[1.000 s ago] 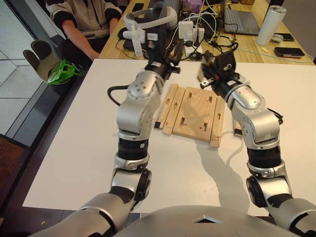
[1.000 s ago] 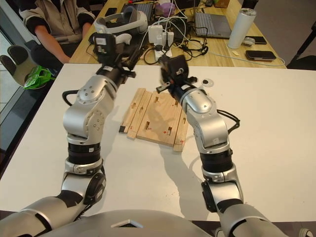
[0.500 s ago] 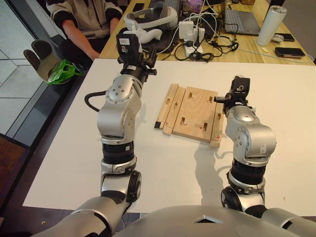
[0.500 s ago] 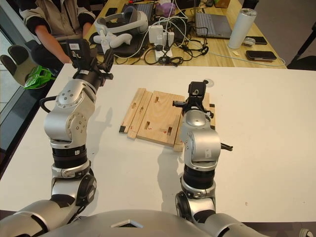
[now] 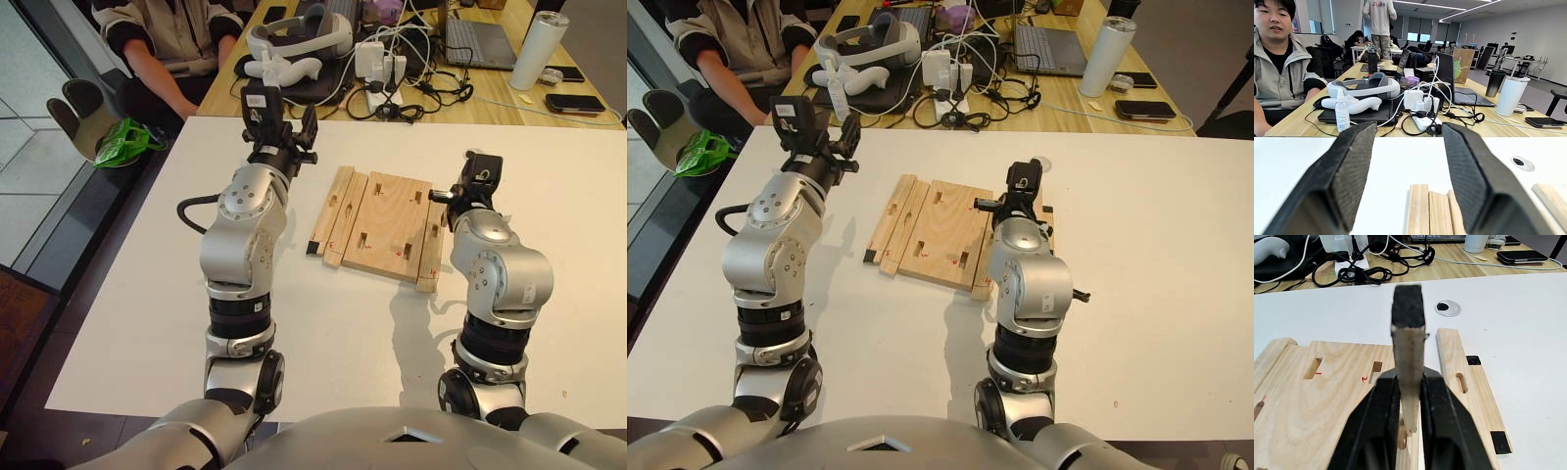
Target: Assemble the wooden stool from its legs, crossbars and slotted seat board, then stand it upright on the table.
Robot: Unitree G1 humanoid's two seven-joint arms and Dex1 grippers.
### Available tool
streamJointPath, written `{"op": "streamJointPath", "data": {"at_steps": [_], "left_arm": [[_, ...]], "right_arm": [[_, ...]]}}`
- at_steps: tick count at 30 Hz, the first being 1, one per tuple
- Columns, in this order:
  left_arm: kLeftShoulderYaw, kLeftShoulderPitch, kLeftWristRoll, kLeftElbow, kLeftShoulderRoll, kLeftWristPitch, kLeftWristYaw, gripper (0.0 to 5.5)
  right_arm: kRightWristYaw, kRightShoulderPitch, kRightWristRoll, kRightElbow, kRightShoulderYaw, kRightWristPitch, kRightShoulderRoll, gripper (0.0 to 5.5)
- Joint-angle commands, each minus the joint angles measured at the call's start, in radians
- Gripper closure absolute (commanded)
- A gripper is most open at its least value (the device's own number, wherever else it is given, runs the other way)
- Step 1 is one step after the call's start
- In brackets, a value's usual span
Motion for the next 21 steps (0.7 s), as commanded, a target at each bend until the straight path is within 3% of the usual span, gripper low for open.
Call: {"op": "streamJointPath", "data": {"at_steps": [1,10,13,16,21], "left_arm": [[-0.019,0.014,-0.002,-0.020,-0.008,0.029,0.003,3.03],[-0.023,-0.005,-0.001,-0.002,-0.017,0.021,0.008,3.03],[-0.028,-0.010,-0.002,0.001,-0.027,0.020,0.011,3.03],[-0.032,-0.013,0.001,-0.001,-0.033,0.017,0.014,3.03],[-0.028,-0.019,0.005,0.016,-0.047,0.002,0.028,3.03]], "right_arm": [[-0.036,0.100,0.039,0.020,-0.038,-0.012,0.202,5.10],[-0.108,0.084,0.120,0.024,-0.163,0.026,0.287,5.10],[-0.097,0.073,0.150,0.007,-0.153,0.023,0.251,5.10],[-0.040,0.035,0.173,-0.036,-0.081,-0.023,0.127,5.10],[0.047,-0.039,0.290,-0.122,-0.199,0.075,0.072,5.10]]}}
